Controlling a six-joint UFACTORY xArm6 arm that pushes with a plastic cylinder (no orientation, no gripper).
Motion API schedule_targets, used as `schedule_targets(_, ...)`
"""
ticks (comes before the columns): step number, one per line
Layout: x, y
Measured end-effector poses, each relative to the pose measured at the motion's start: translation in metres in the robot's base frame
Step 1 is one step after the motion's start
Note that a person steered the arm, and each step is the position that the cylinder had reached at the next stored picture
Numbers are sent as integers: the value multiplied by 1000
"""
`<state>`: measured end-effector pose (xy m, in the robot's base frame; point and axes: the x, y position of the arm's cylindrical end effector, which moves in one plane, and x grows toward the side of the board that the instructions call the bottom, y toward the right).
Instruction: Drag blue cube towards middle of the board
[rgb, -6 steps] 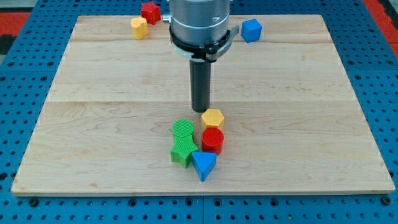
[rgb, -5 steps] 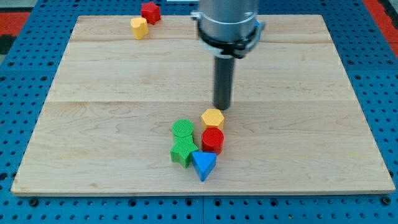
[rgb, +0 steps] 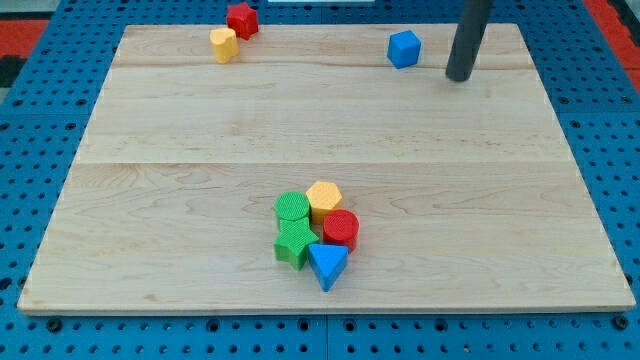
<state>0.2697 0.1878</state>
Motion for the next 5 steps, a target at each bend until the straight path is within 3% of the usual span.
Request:
schedule_targets(3, -49, -150)
schedule_targets(5, -4, -189)
